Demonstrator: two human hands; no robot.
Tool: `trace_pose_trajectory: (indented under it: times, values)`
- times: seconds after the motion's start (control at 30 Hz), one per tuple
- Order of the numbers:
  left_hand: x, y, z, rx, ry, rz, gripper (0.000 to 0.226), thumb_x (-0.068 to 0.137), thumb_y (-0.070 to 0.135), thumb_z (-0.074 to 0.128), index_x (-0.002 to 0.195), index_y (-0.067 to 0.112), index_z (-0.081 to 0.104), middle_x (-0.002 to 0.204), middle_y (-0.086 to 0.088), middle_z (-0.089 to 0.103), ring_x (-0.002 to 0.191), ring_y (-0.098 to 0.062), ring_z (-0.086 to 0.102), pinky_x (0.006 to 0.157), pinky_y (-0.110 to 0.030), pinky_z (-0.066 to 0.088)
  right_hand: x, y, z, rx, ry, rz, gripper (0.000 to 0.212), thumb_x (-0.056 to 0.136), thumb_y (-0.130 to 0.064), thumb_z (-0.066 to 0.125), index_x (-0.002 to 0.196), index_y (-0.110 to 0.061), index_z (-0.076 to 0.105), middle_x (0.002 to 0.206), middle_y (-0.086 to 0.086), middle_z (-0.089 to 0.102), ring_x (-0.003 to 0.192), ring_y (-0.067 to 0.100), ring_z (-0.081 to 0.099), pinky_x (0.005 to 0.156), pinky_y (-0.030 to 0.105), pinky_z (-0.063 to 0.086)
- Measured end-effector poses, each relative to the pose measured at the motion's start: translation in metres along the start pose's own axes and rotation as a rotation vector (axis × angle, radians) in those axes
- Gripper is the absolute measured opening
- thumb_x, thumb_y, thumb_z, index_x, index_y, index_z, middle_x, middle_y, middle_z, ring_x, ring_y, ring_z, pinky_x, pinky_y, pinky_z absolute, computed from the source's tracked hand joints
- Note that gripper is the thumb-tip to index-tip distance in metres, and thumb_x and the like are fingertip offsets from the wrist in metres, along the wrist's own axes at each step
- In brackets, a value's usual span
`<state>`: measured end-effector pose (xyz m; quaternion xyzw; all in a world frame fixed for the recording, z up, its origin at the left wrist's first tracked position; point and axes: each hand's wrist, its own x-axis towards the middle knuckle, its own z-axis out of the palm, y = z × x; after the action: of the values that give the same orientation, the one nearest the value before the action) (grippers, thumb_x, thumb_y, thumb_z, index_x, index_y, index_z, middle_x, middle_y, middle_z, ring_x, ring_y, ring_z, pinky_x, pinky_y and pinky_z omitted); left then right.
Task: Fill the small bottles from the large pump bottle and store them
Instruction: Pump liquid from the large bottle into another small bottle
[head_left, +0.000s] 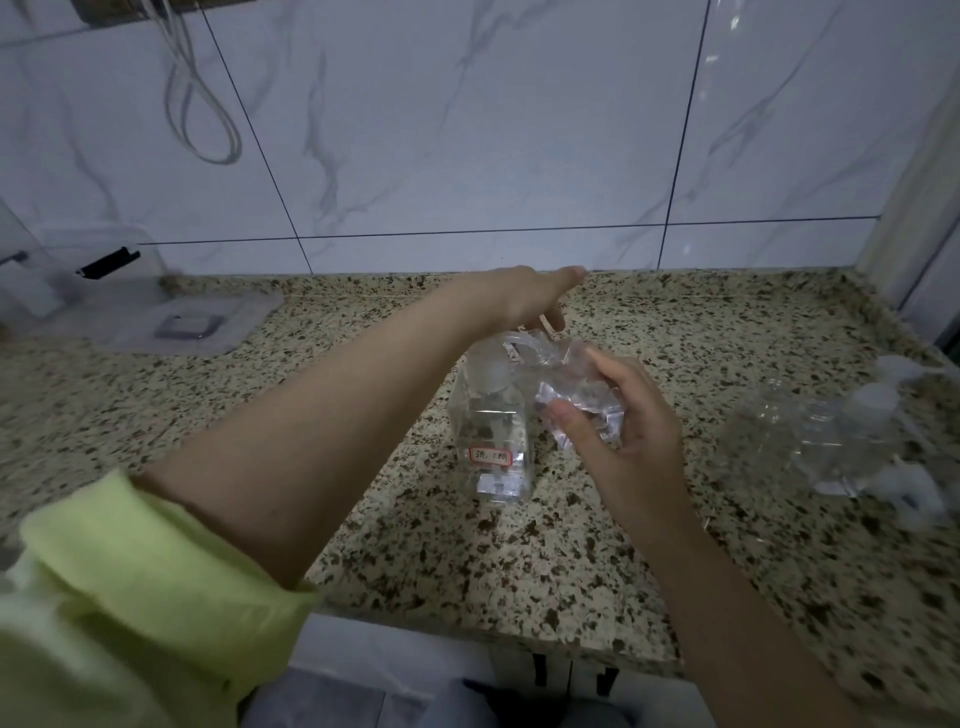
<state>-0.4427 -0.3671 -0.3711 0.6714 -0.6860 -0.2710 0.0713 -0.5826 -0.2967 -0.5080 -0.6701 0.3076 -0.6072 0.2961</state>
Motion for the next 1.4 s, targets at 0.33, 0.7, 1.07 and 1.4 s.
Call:
trace_pose_trajectory:
  times: [0.33, 0.7, 1.07, 1.4]
  values:
    - [0.0033, -0.0028, 0.0048, -0.008, 0.026, -0.010, 0.075, 0.100, 0.065, 0.014, 0.120, 0.020, 0.070, 0.123, -0.004, 0.067, 0.105, -0.021, 0.052, 0.105, -0.045, 0.032, -0.0014, -0.0009, -0.0007, 0.015, -0.011, 0.040, 0.046, 0.087, -0.042, 0.070, 0.130, -0.033, 0.059, 0.120, -0.016, 0.065, 0.115, 0.012, 0.063, 0.100, 0.046, 0.054]
    - [0.0002, 0.0018, 0.0007, -0.042, 0.044, -0.032, 0.075, 0.100, 0.065, 0.018, 0.120, 0.013, 0.069, 0.120, -0.007, 0.067, 0.095, -0.022, 0.062, 0.089, -0.039, 0.041, 0.0004, -0.0048, -0.0015, 0.064, 0.003, 0.052, 0.044, 0.085, -0.044, 0.070, 0.127, -0.041, 0.058, 0.122, -0.020, 0.065, 0.117, 0.011, 0.064, 0.100, 0.043, 0.055]
    - [0.0057, -0.0026, 0.0054, -0.001, 0.059, -0.009, 0.076, 0.100, 0.065, 0.013, 0.118, 0.020, 0.071, 0.122, -0.004, 0.068, 0.104, -0.024, 0.054, 0.098, -0.043, 0.034, 0.0008, -0.0010, -0.0020, 0.029, -0.024, 0.041, 0.045, 0.085, -0.043, 0.070, 0.128, -0.038, 0.058, 0.120, -0.025, 0.064, 0.115, 0.007, 0.063, 0.099, 0.031, 0.053]
    - [0.0079, -0.0040, 0.0014, -0.109, 0.054, 0.024, 0.071, 0.102, 0.061, 0.017, 0.116, 0.016, 0.071, 0.112, -0.004, 0.072, 0.092, -0.017, 0.061, 0.096, -0.039, 0.040, 0.0024, -0.0001, -0.0013, 0.046, 0.005, -0.001, 0.043, 0.087, -0.036, 0.070, 0.128, -0.032, 0.059, 0.120, -0.020, 0.066, 0.115, 0.006, 0.064, 0.098, 0.022, 0.051]
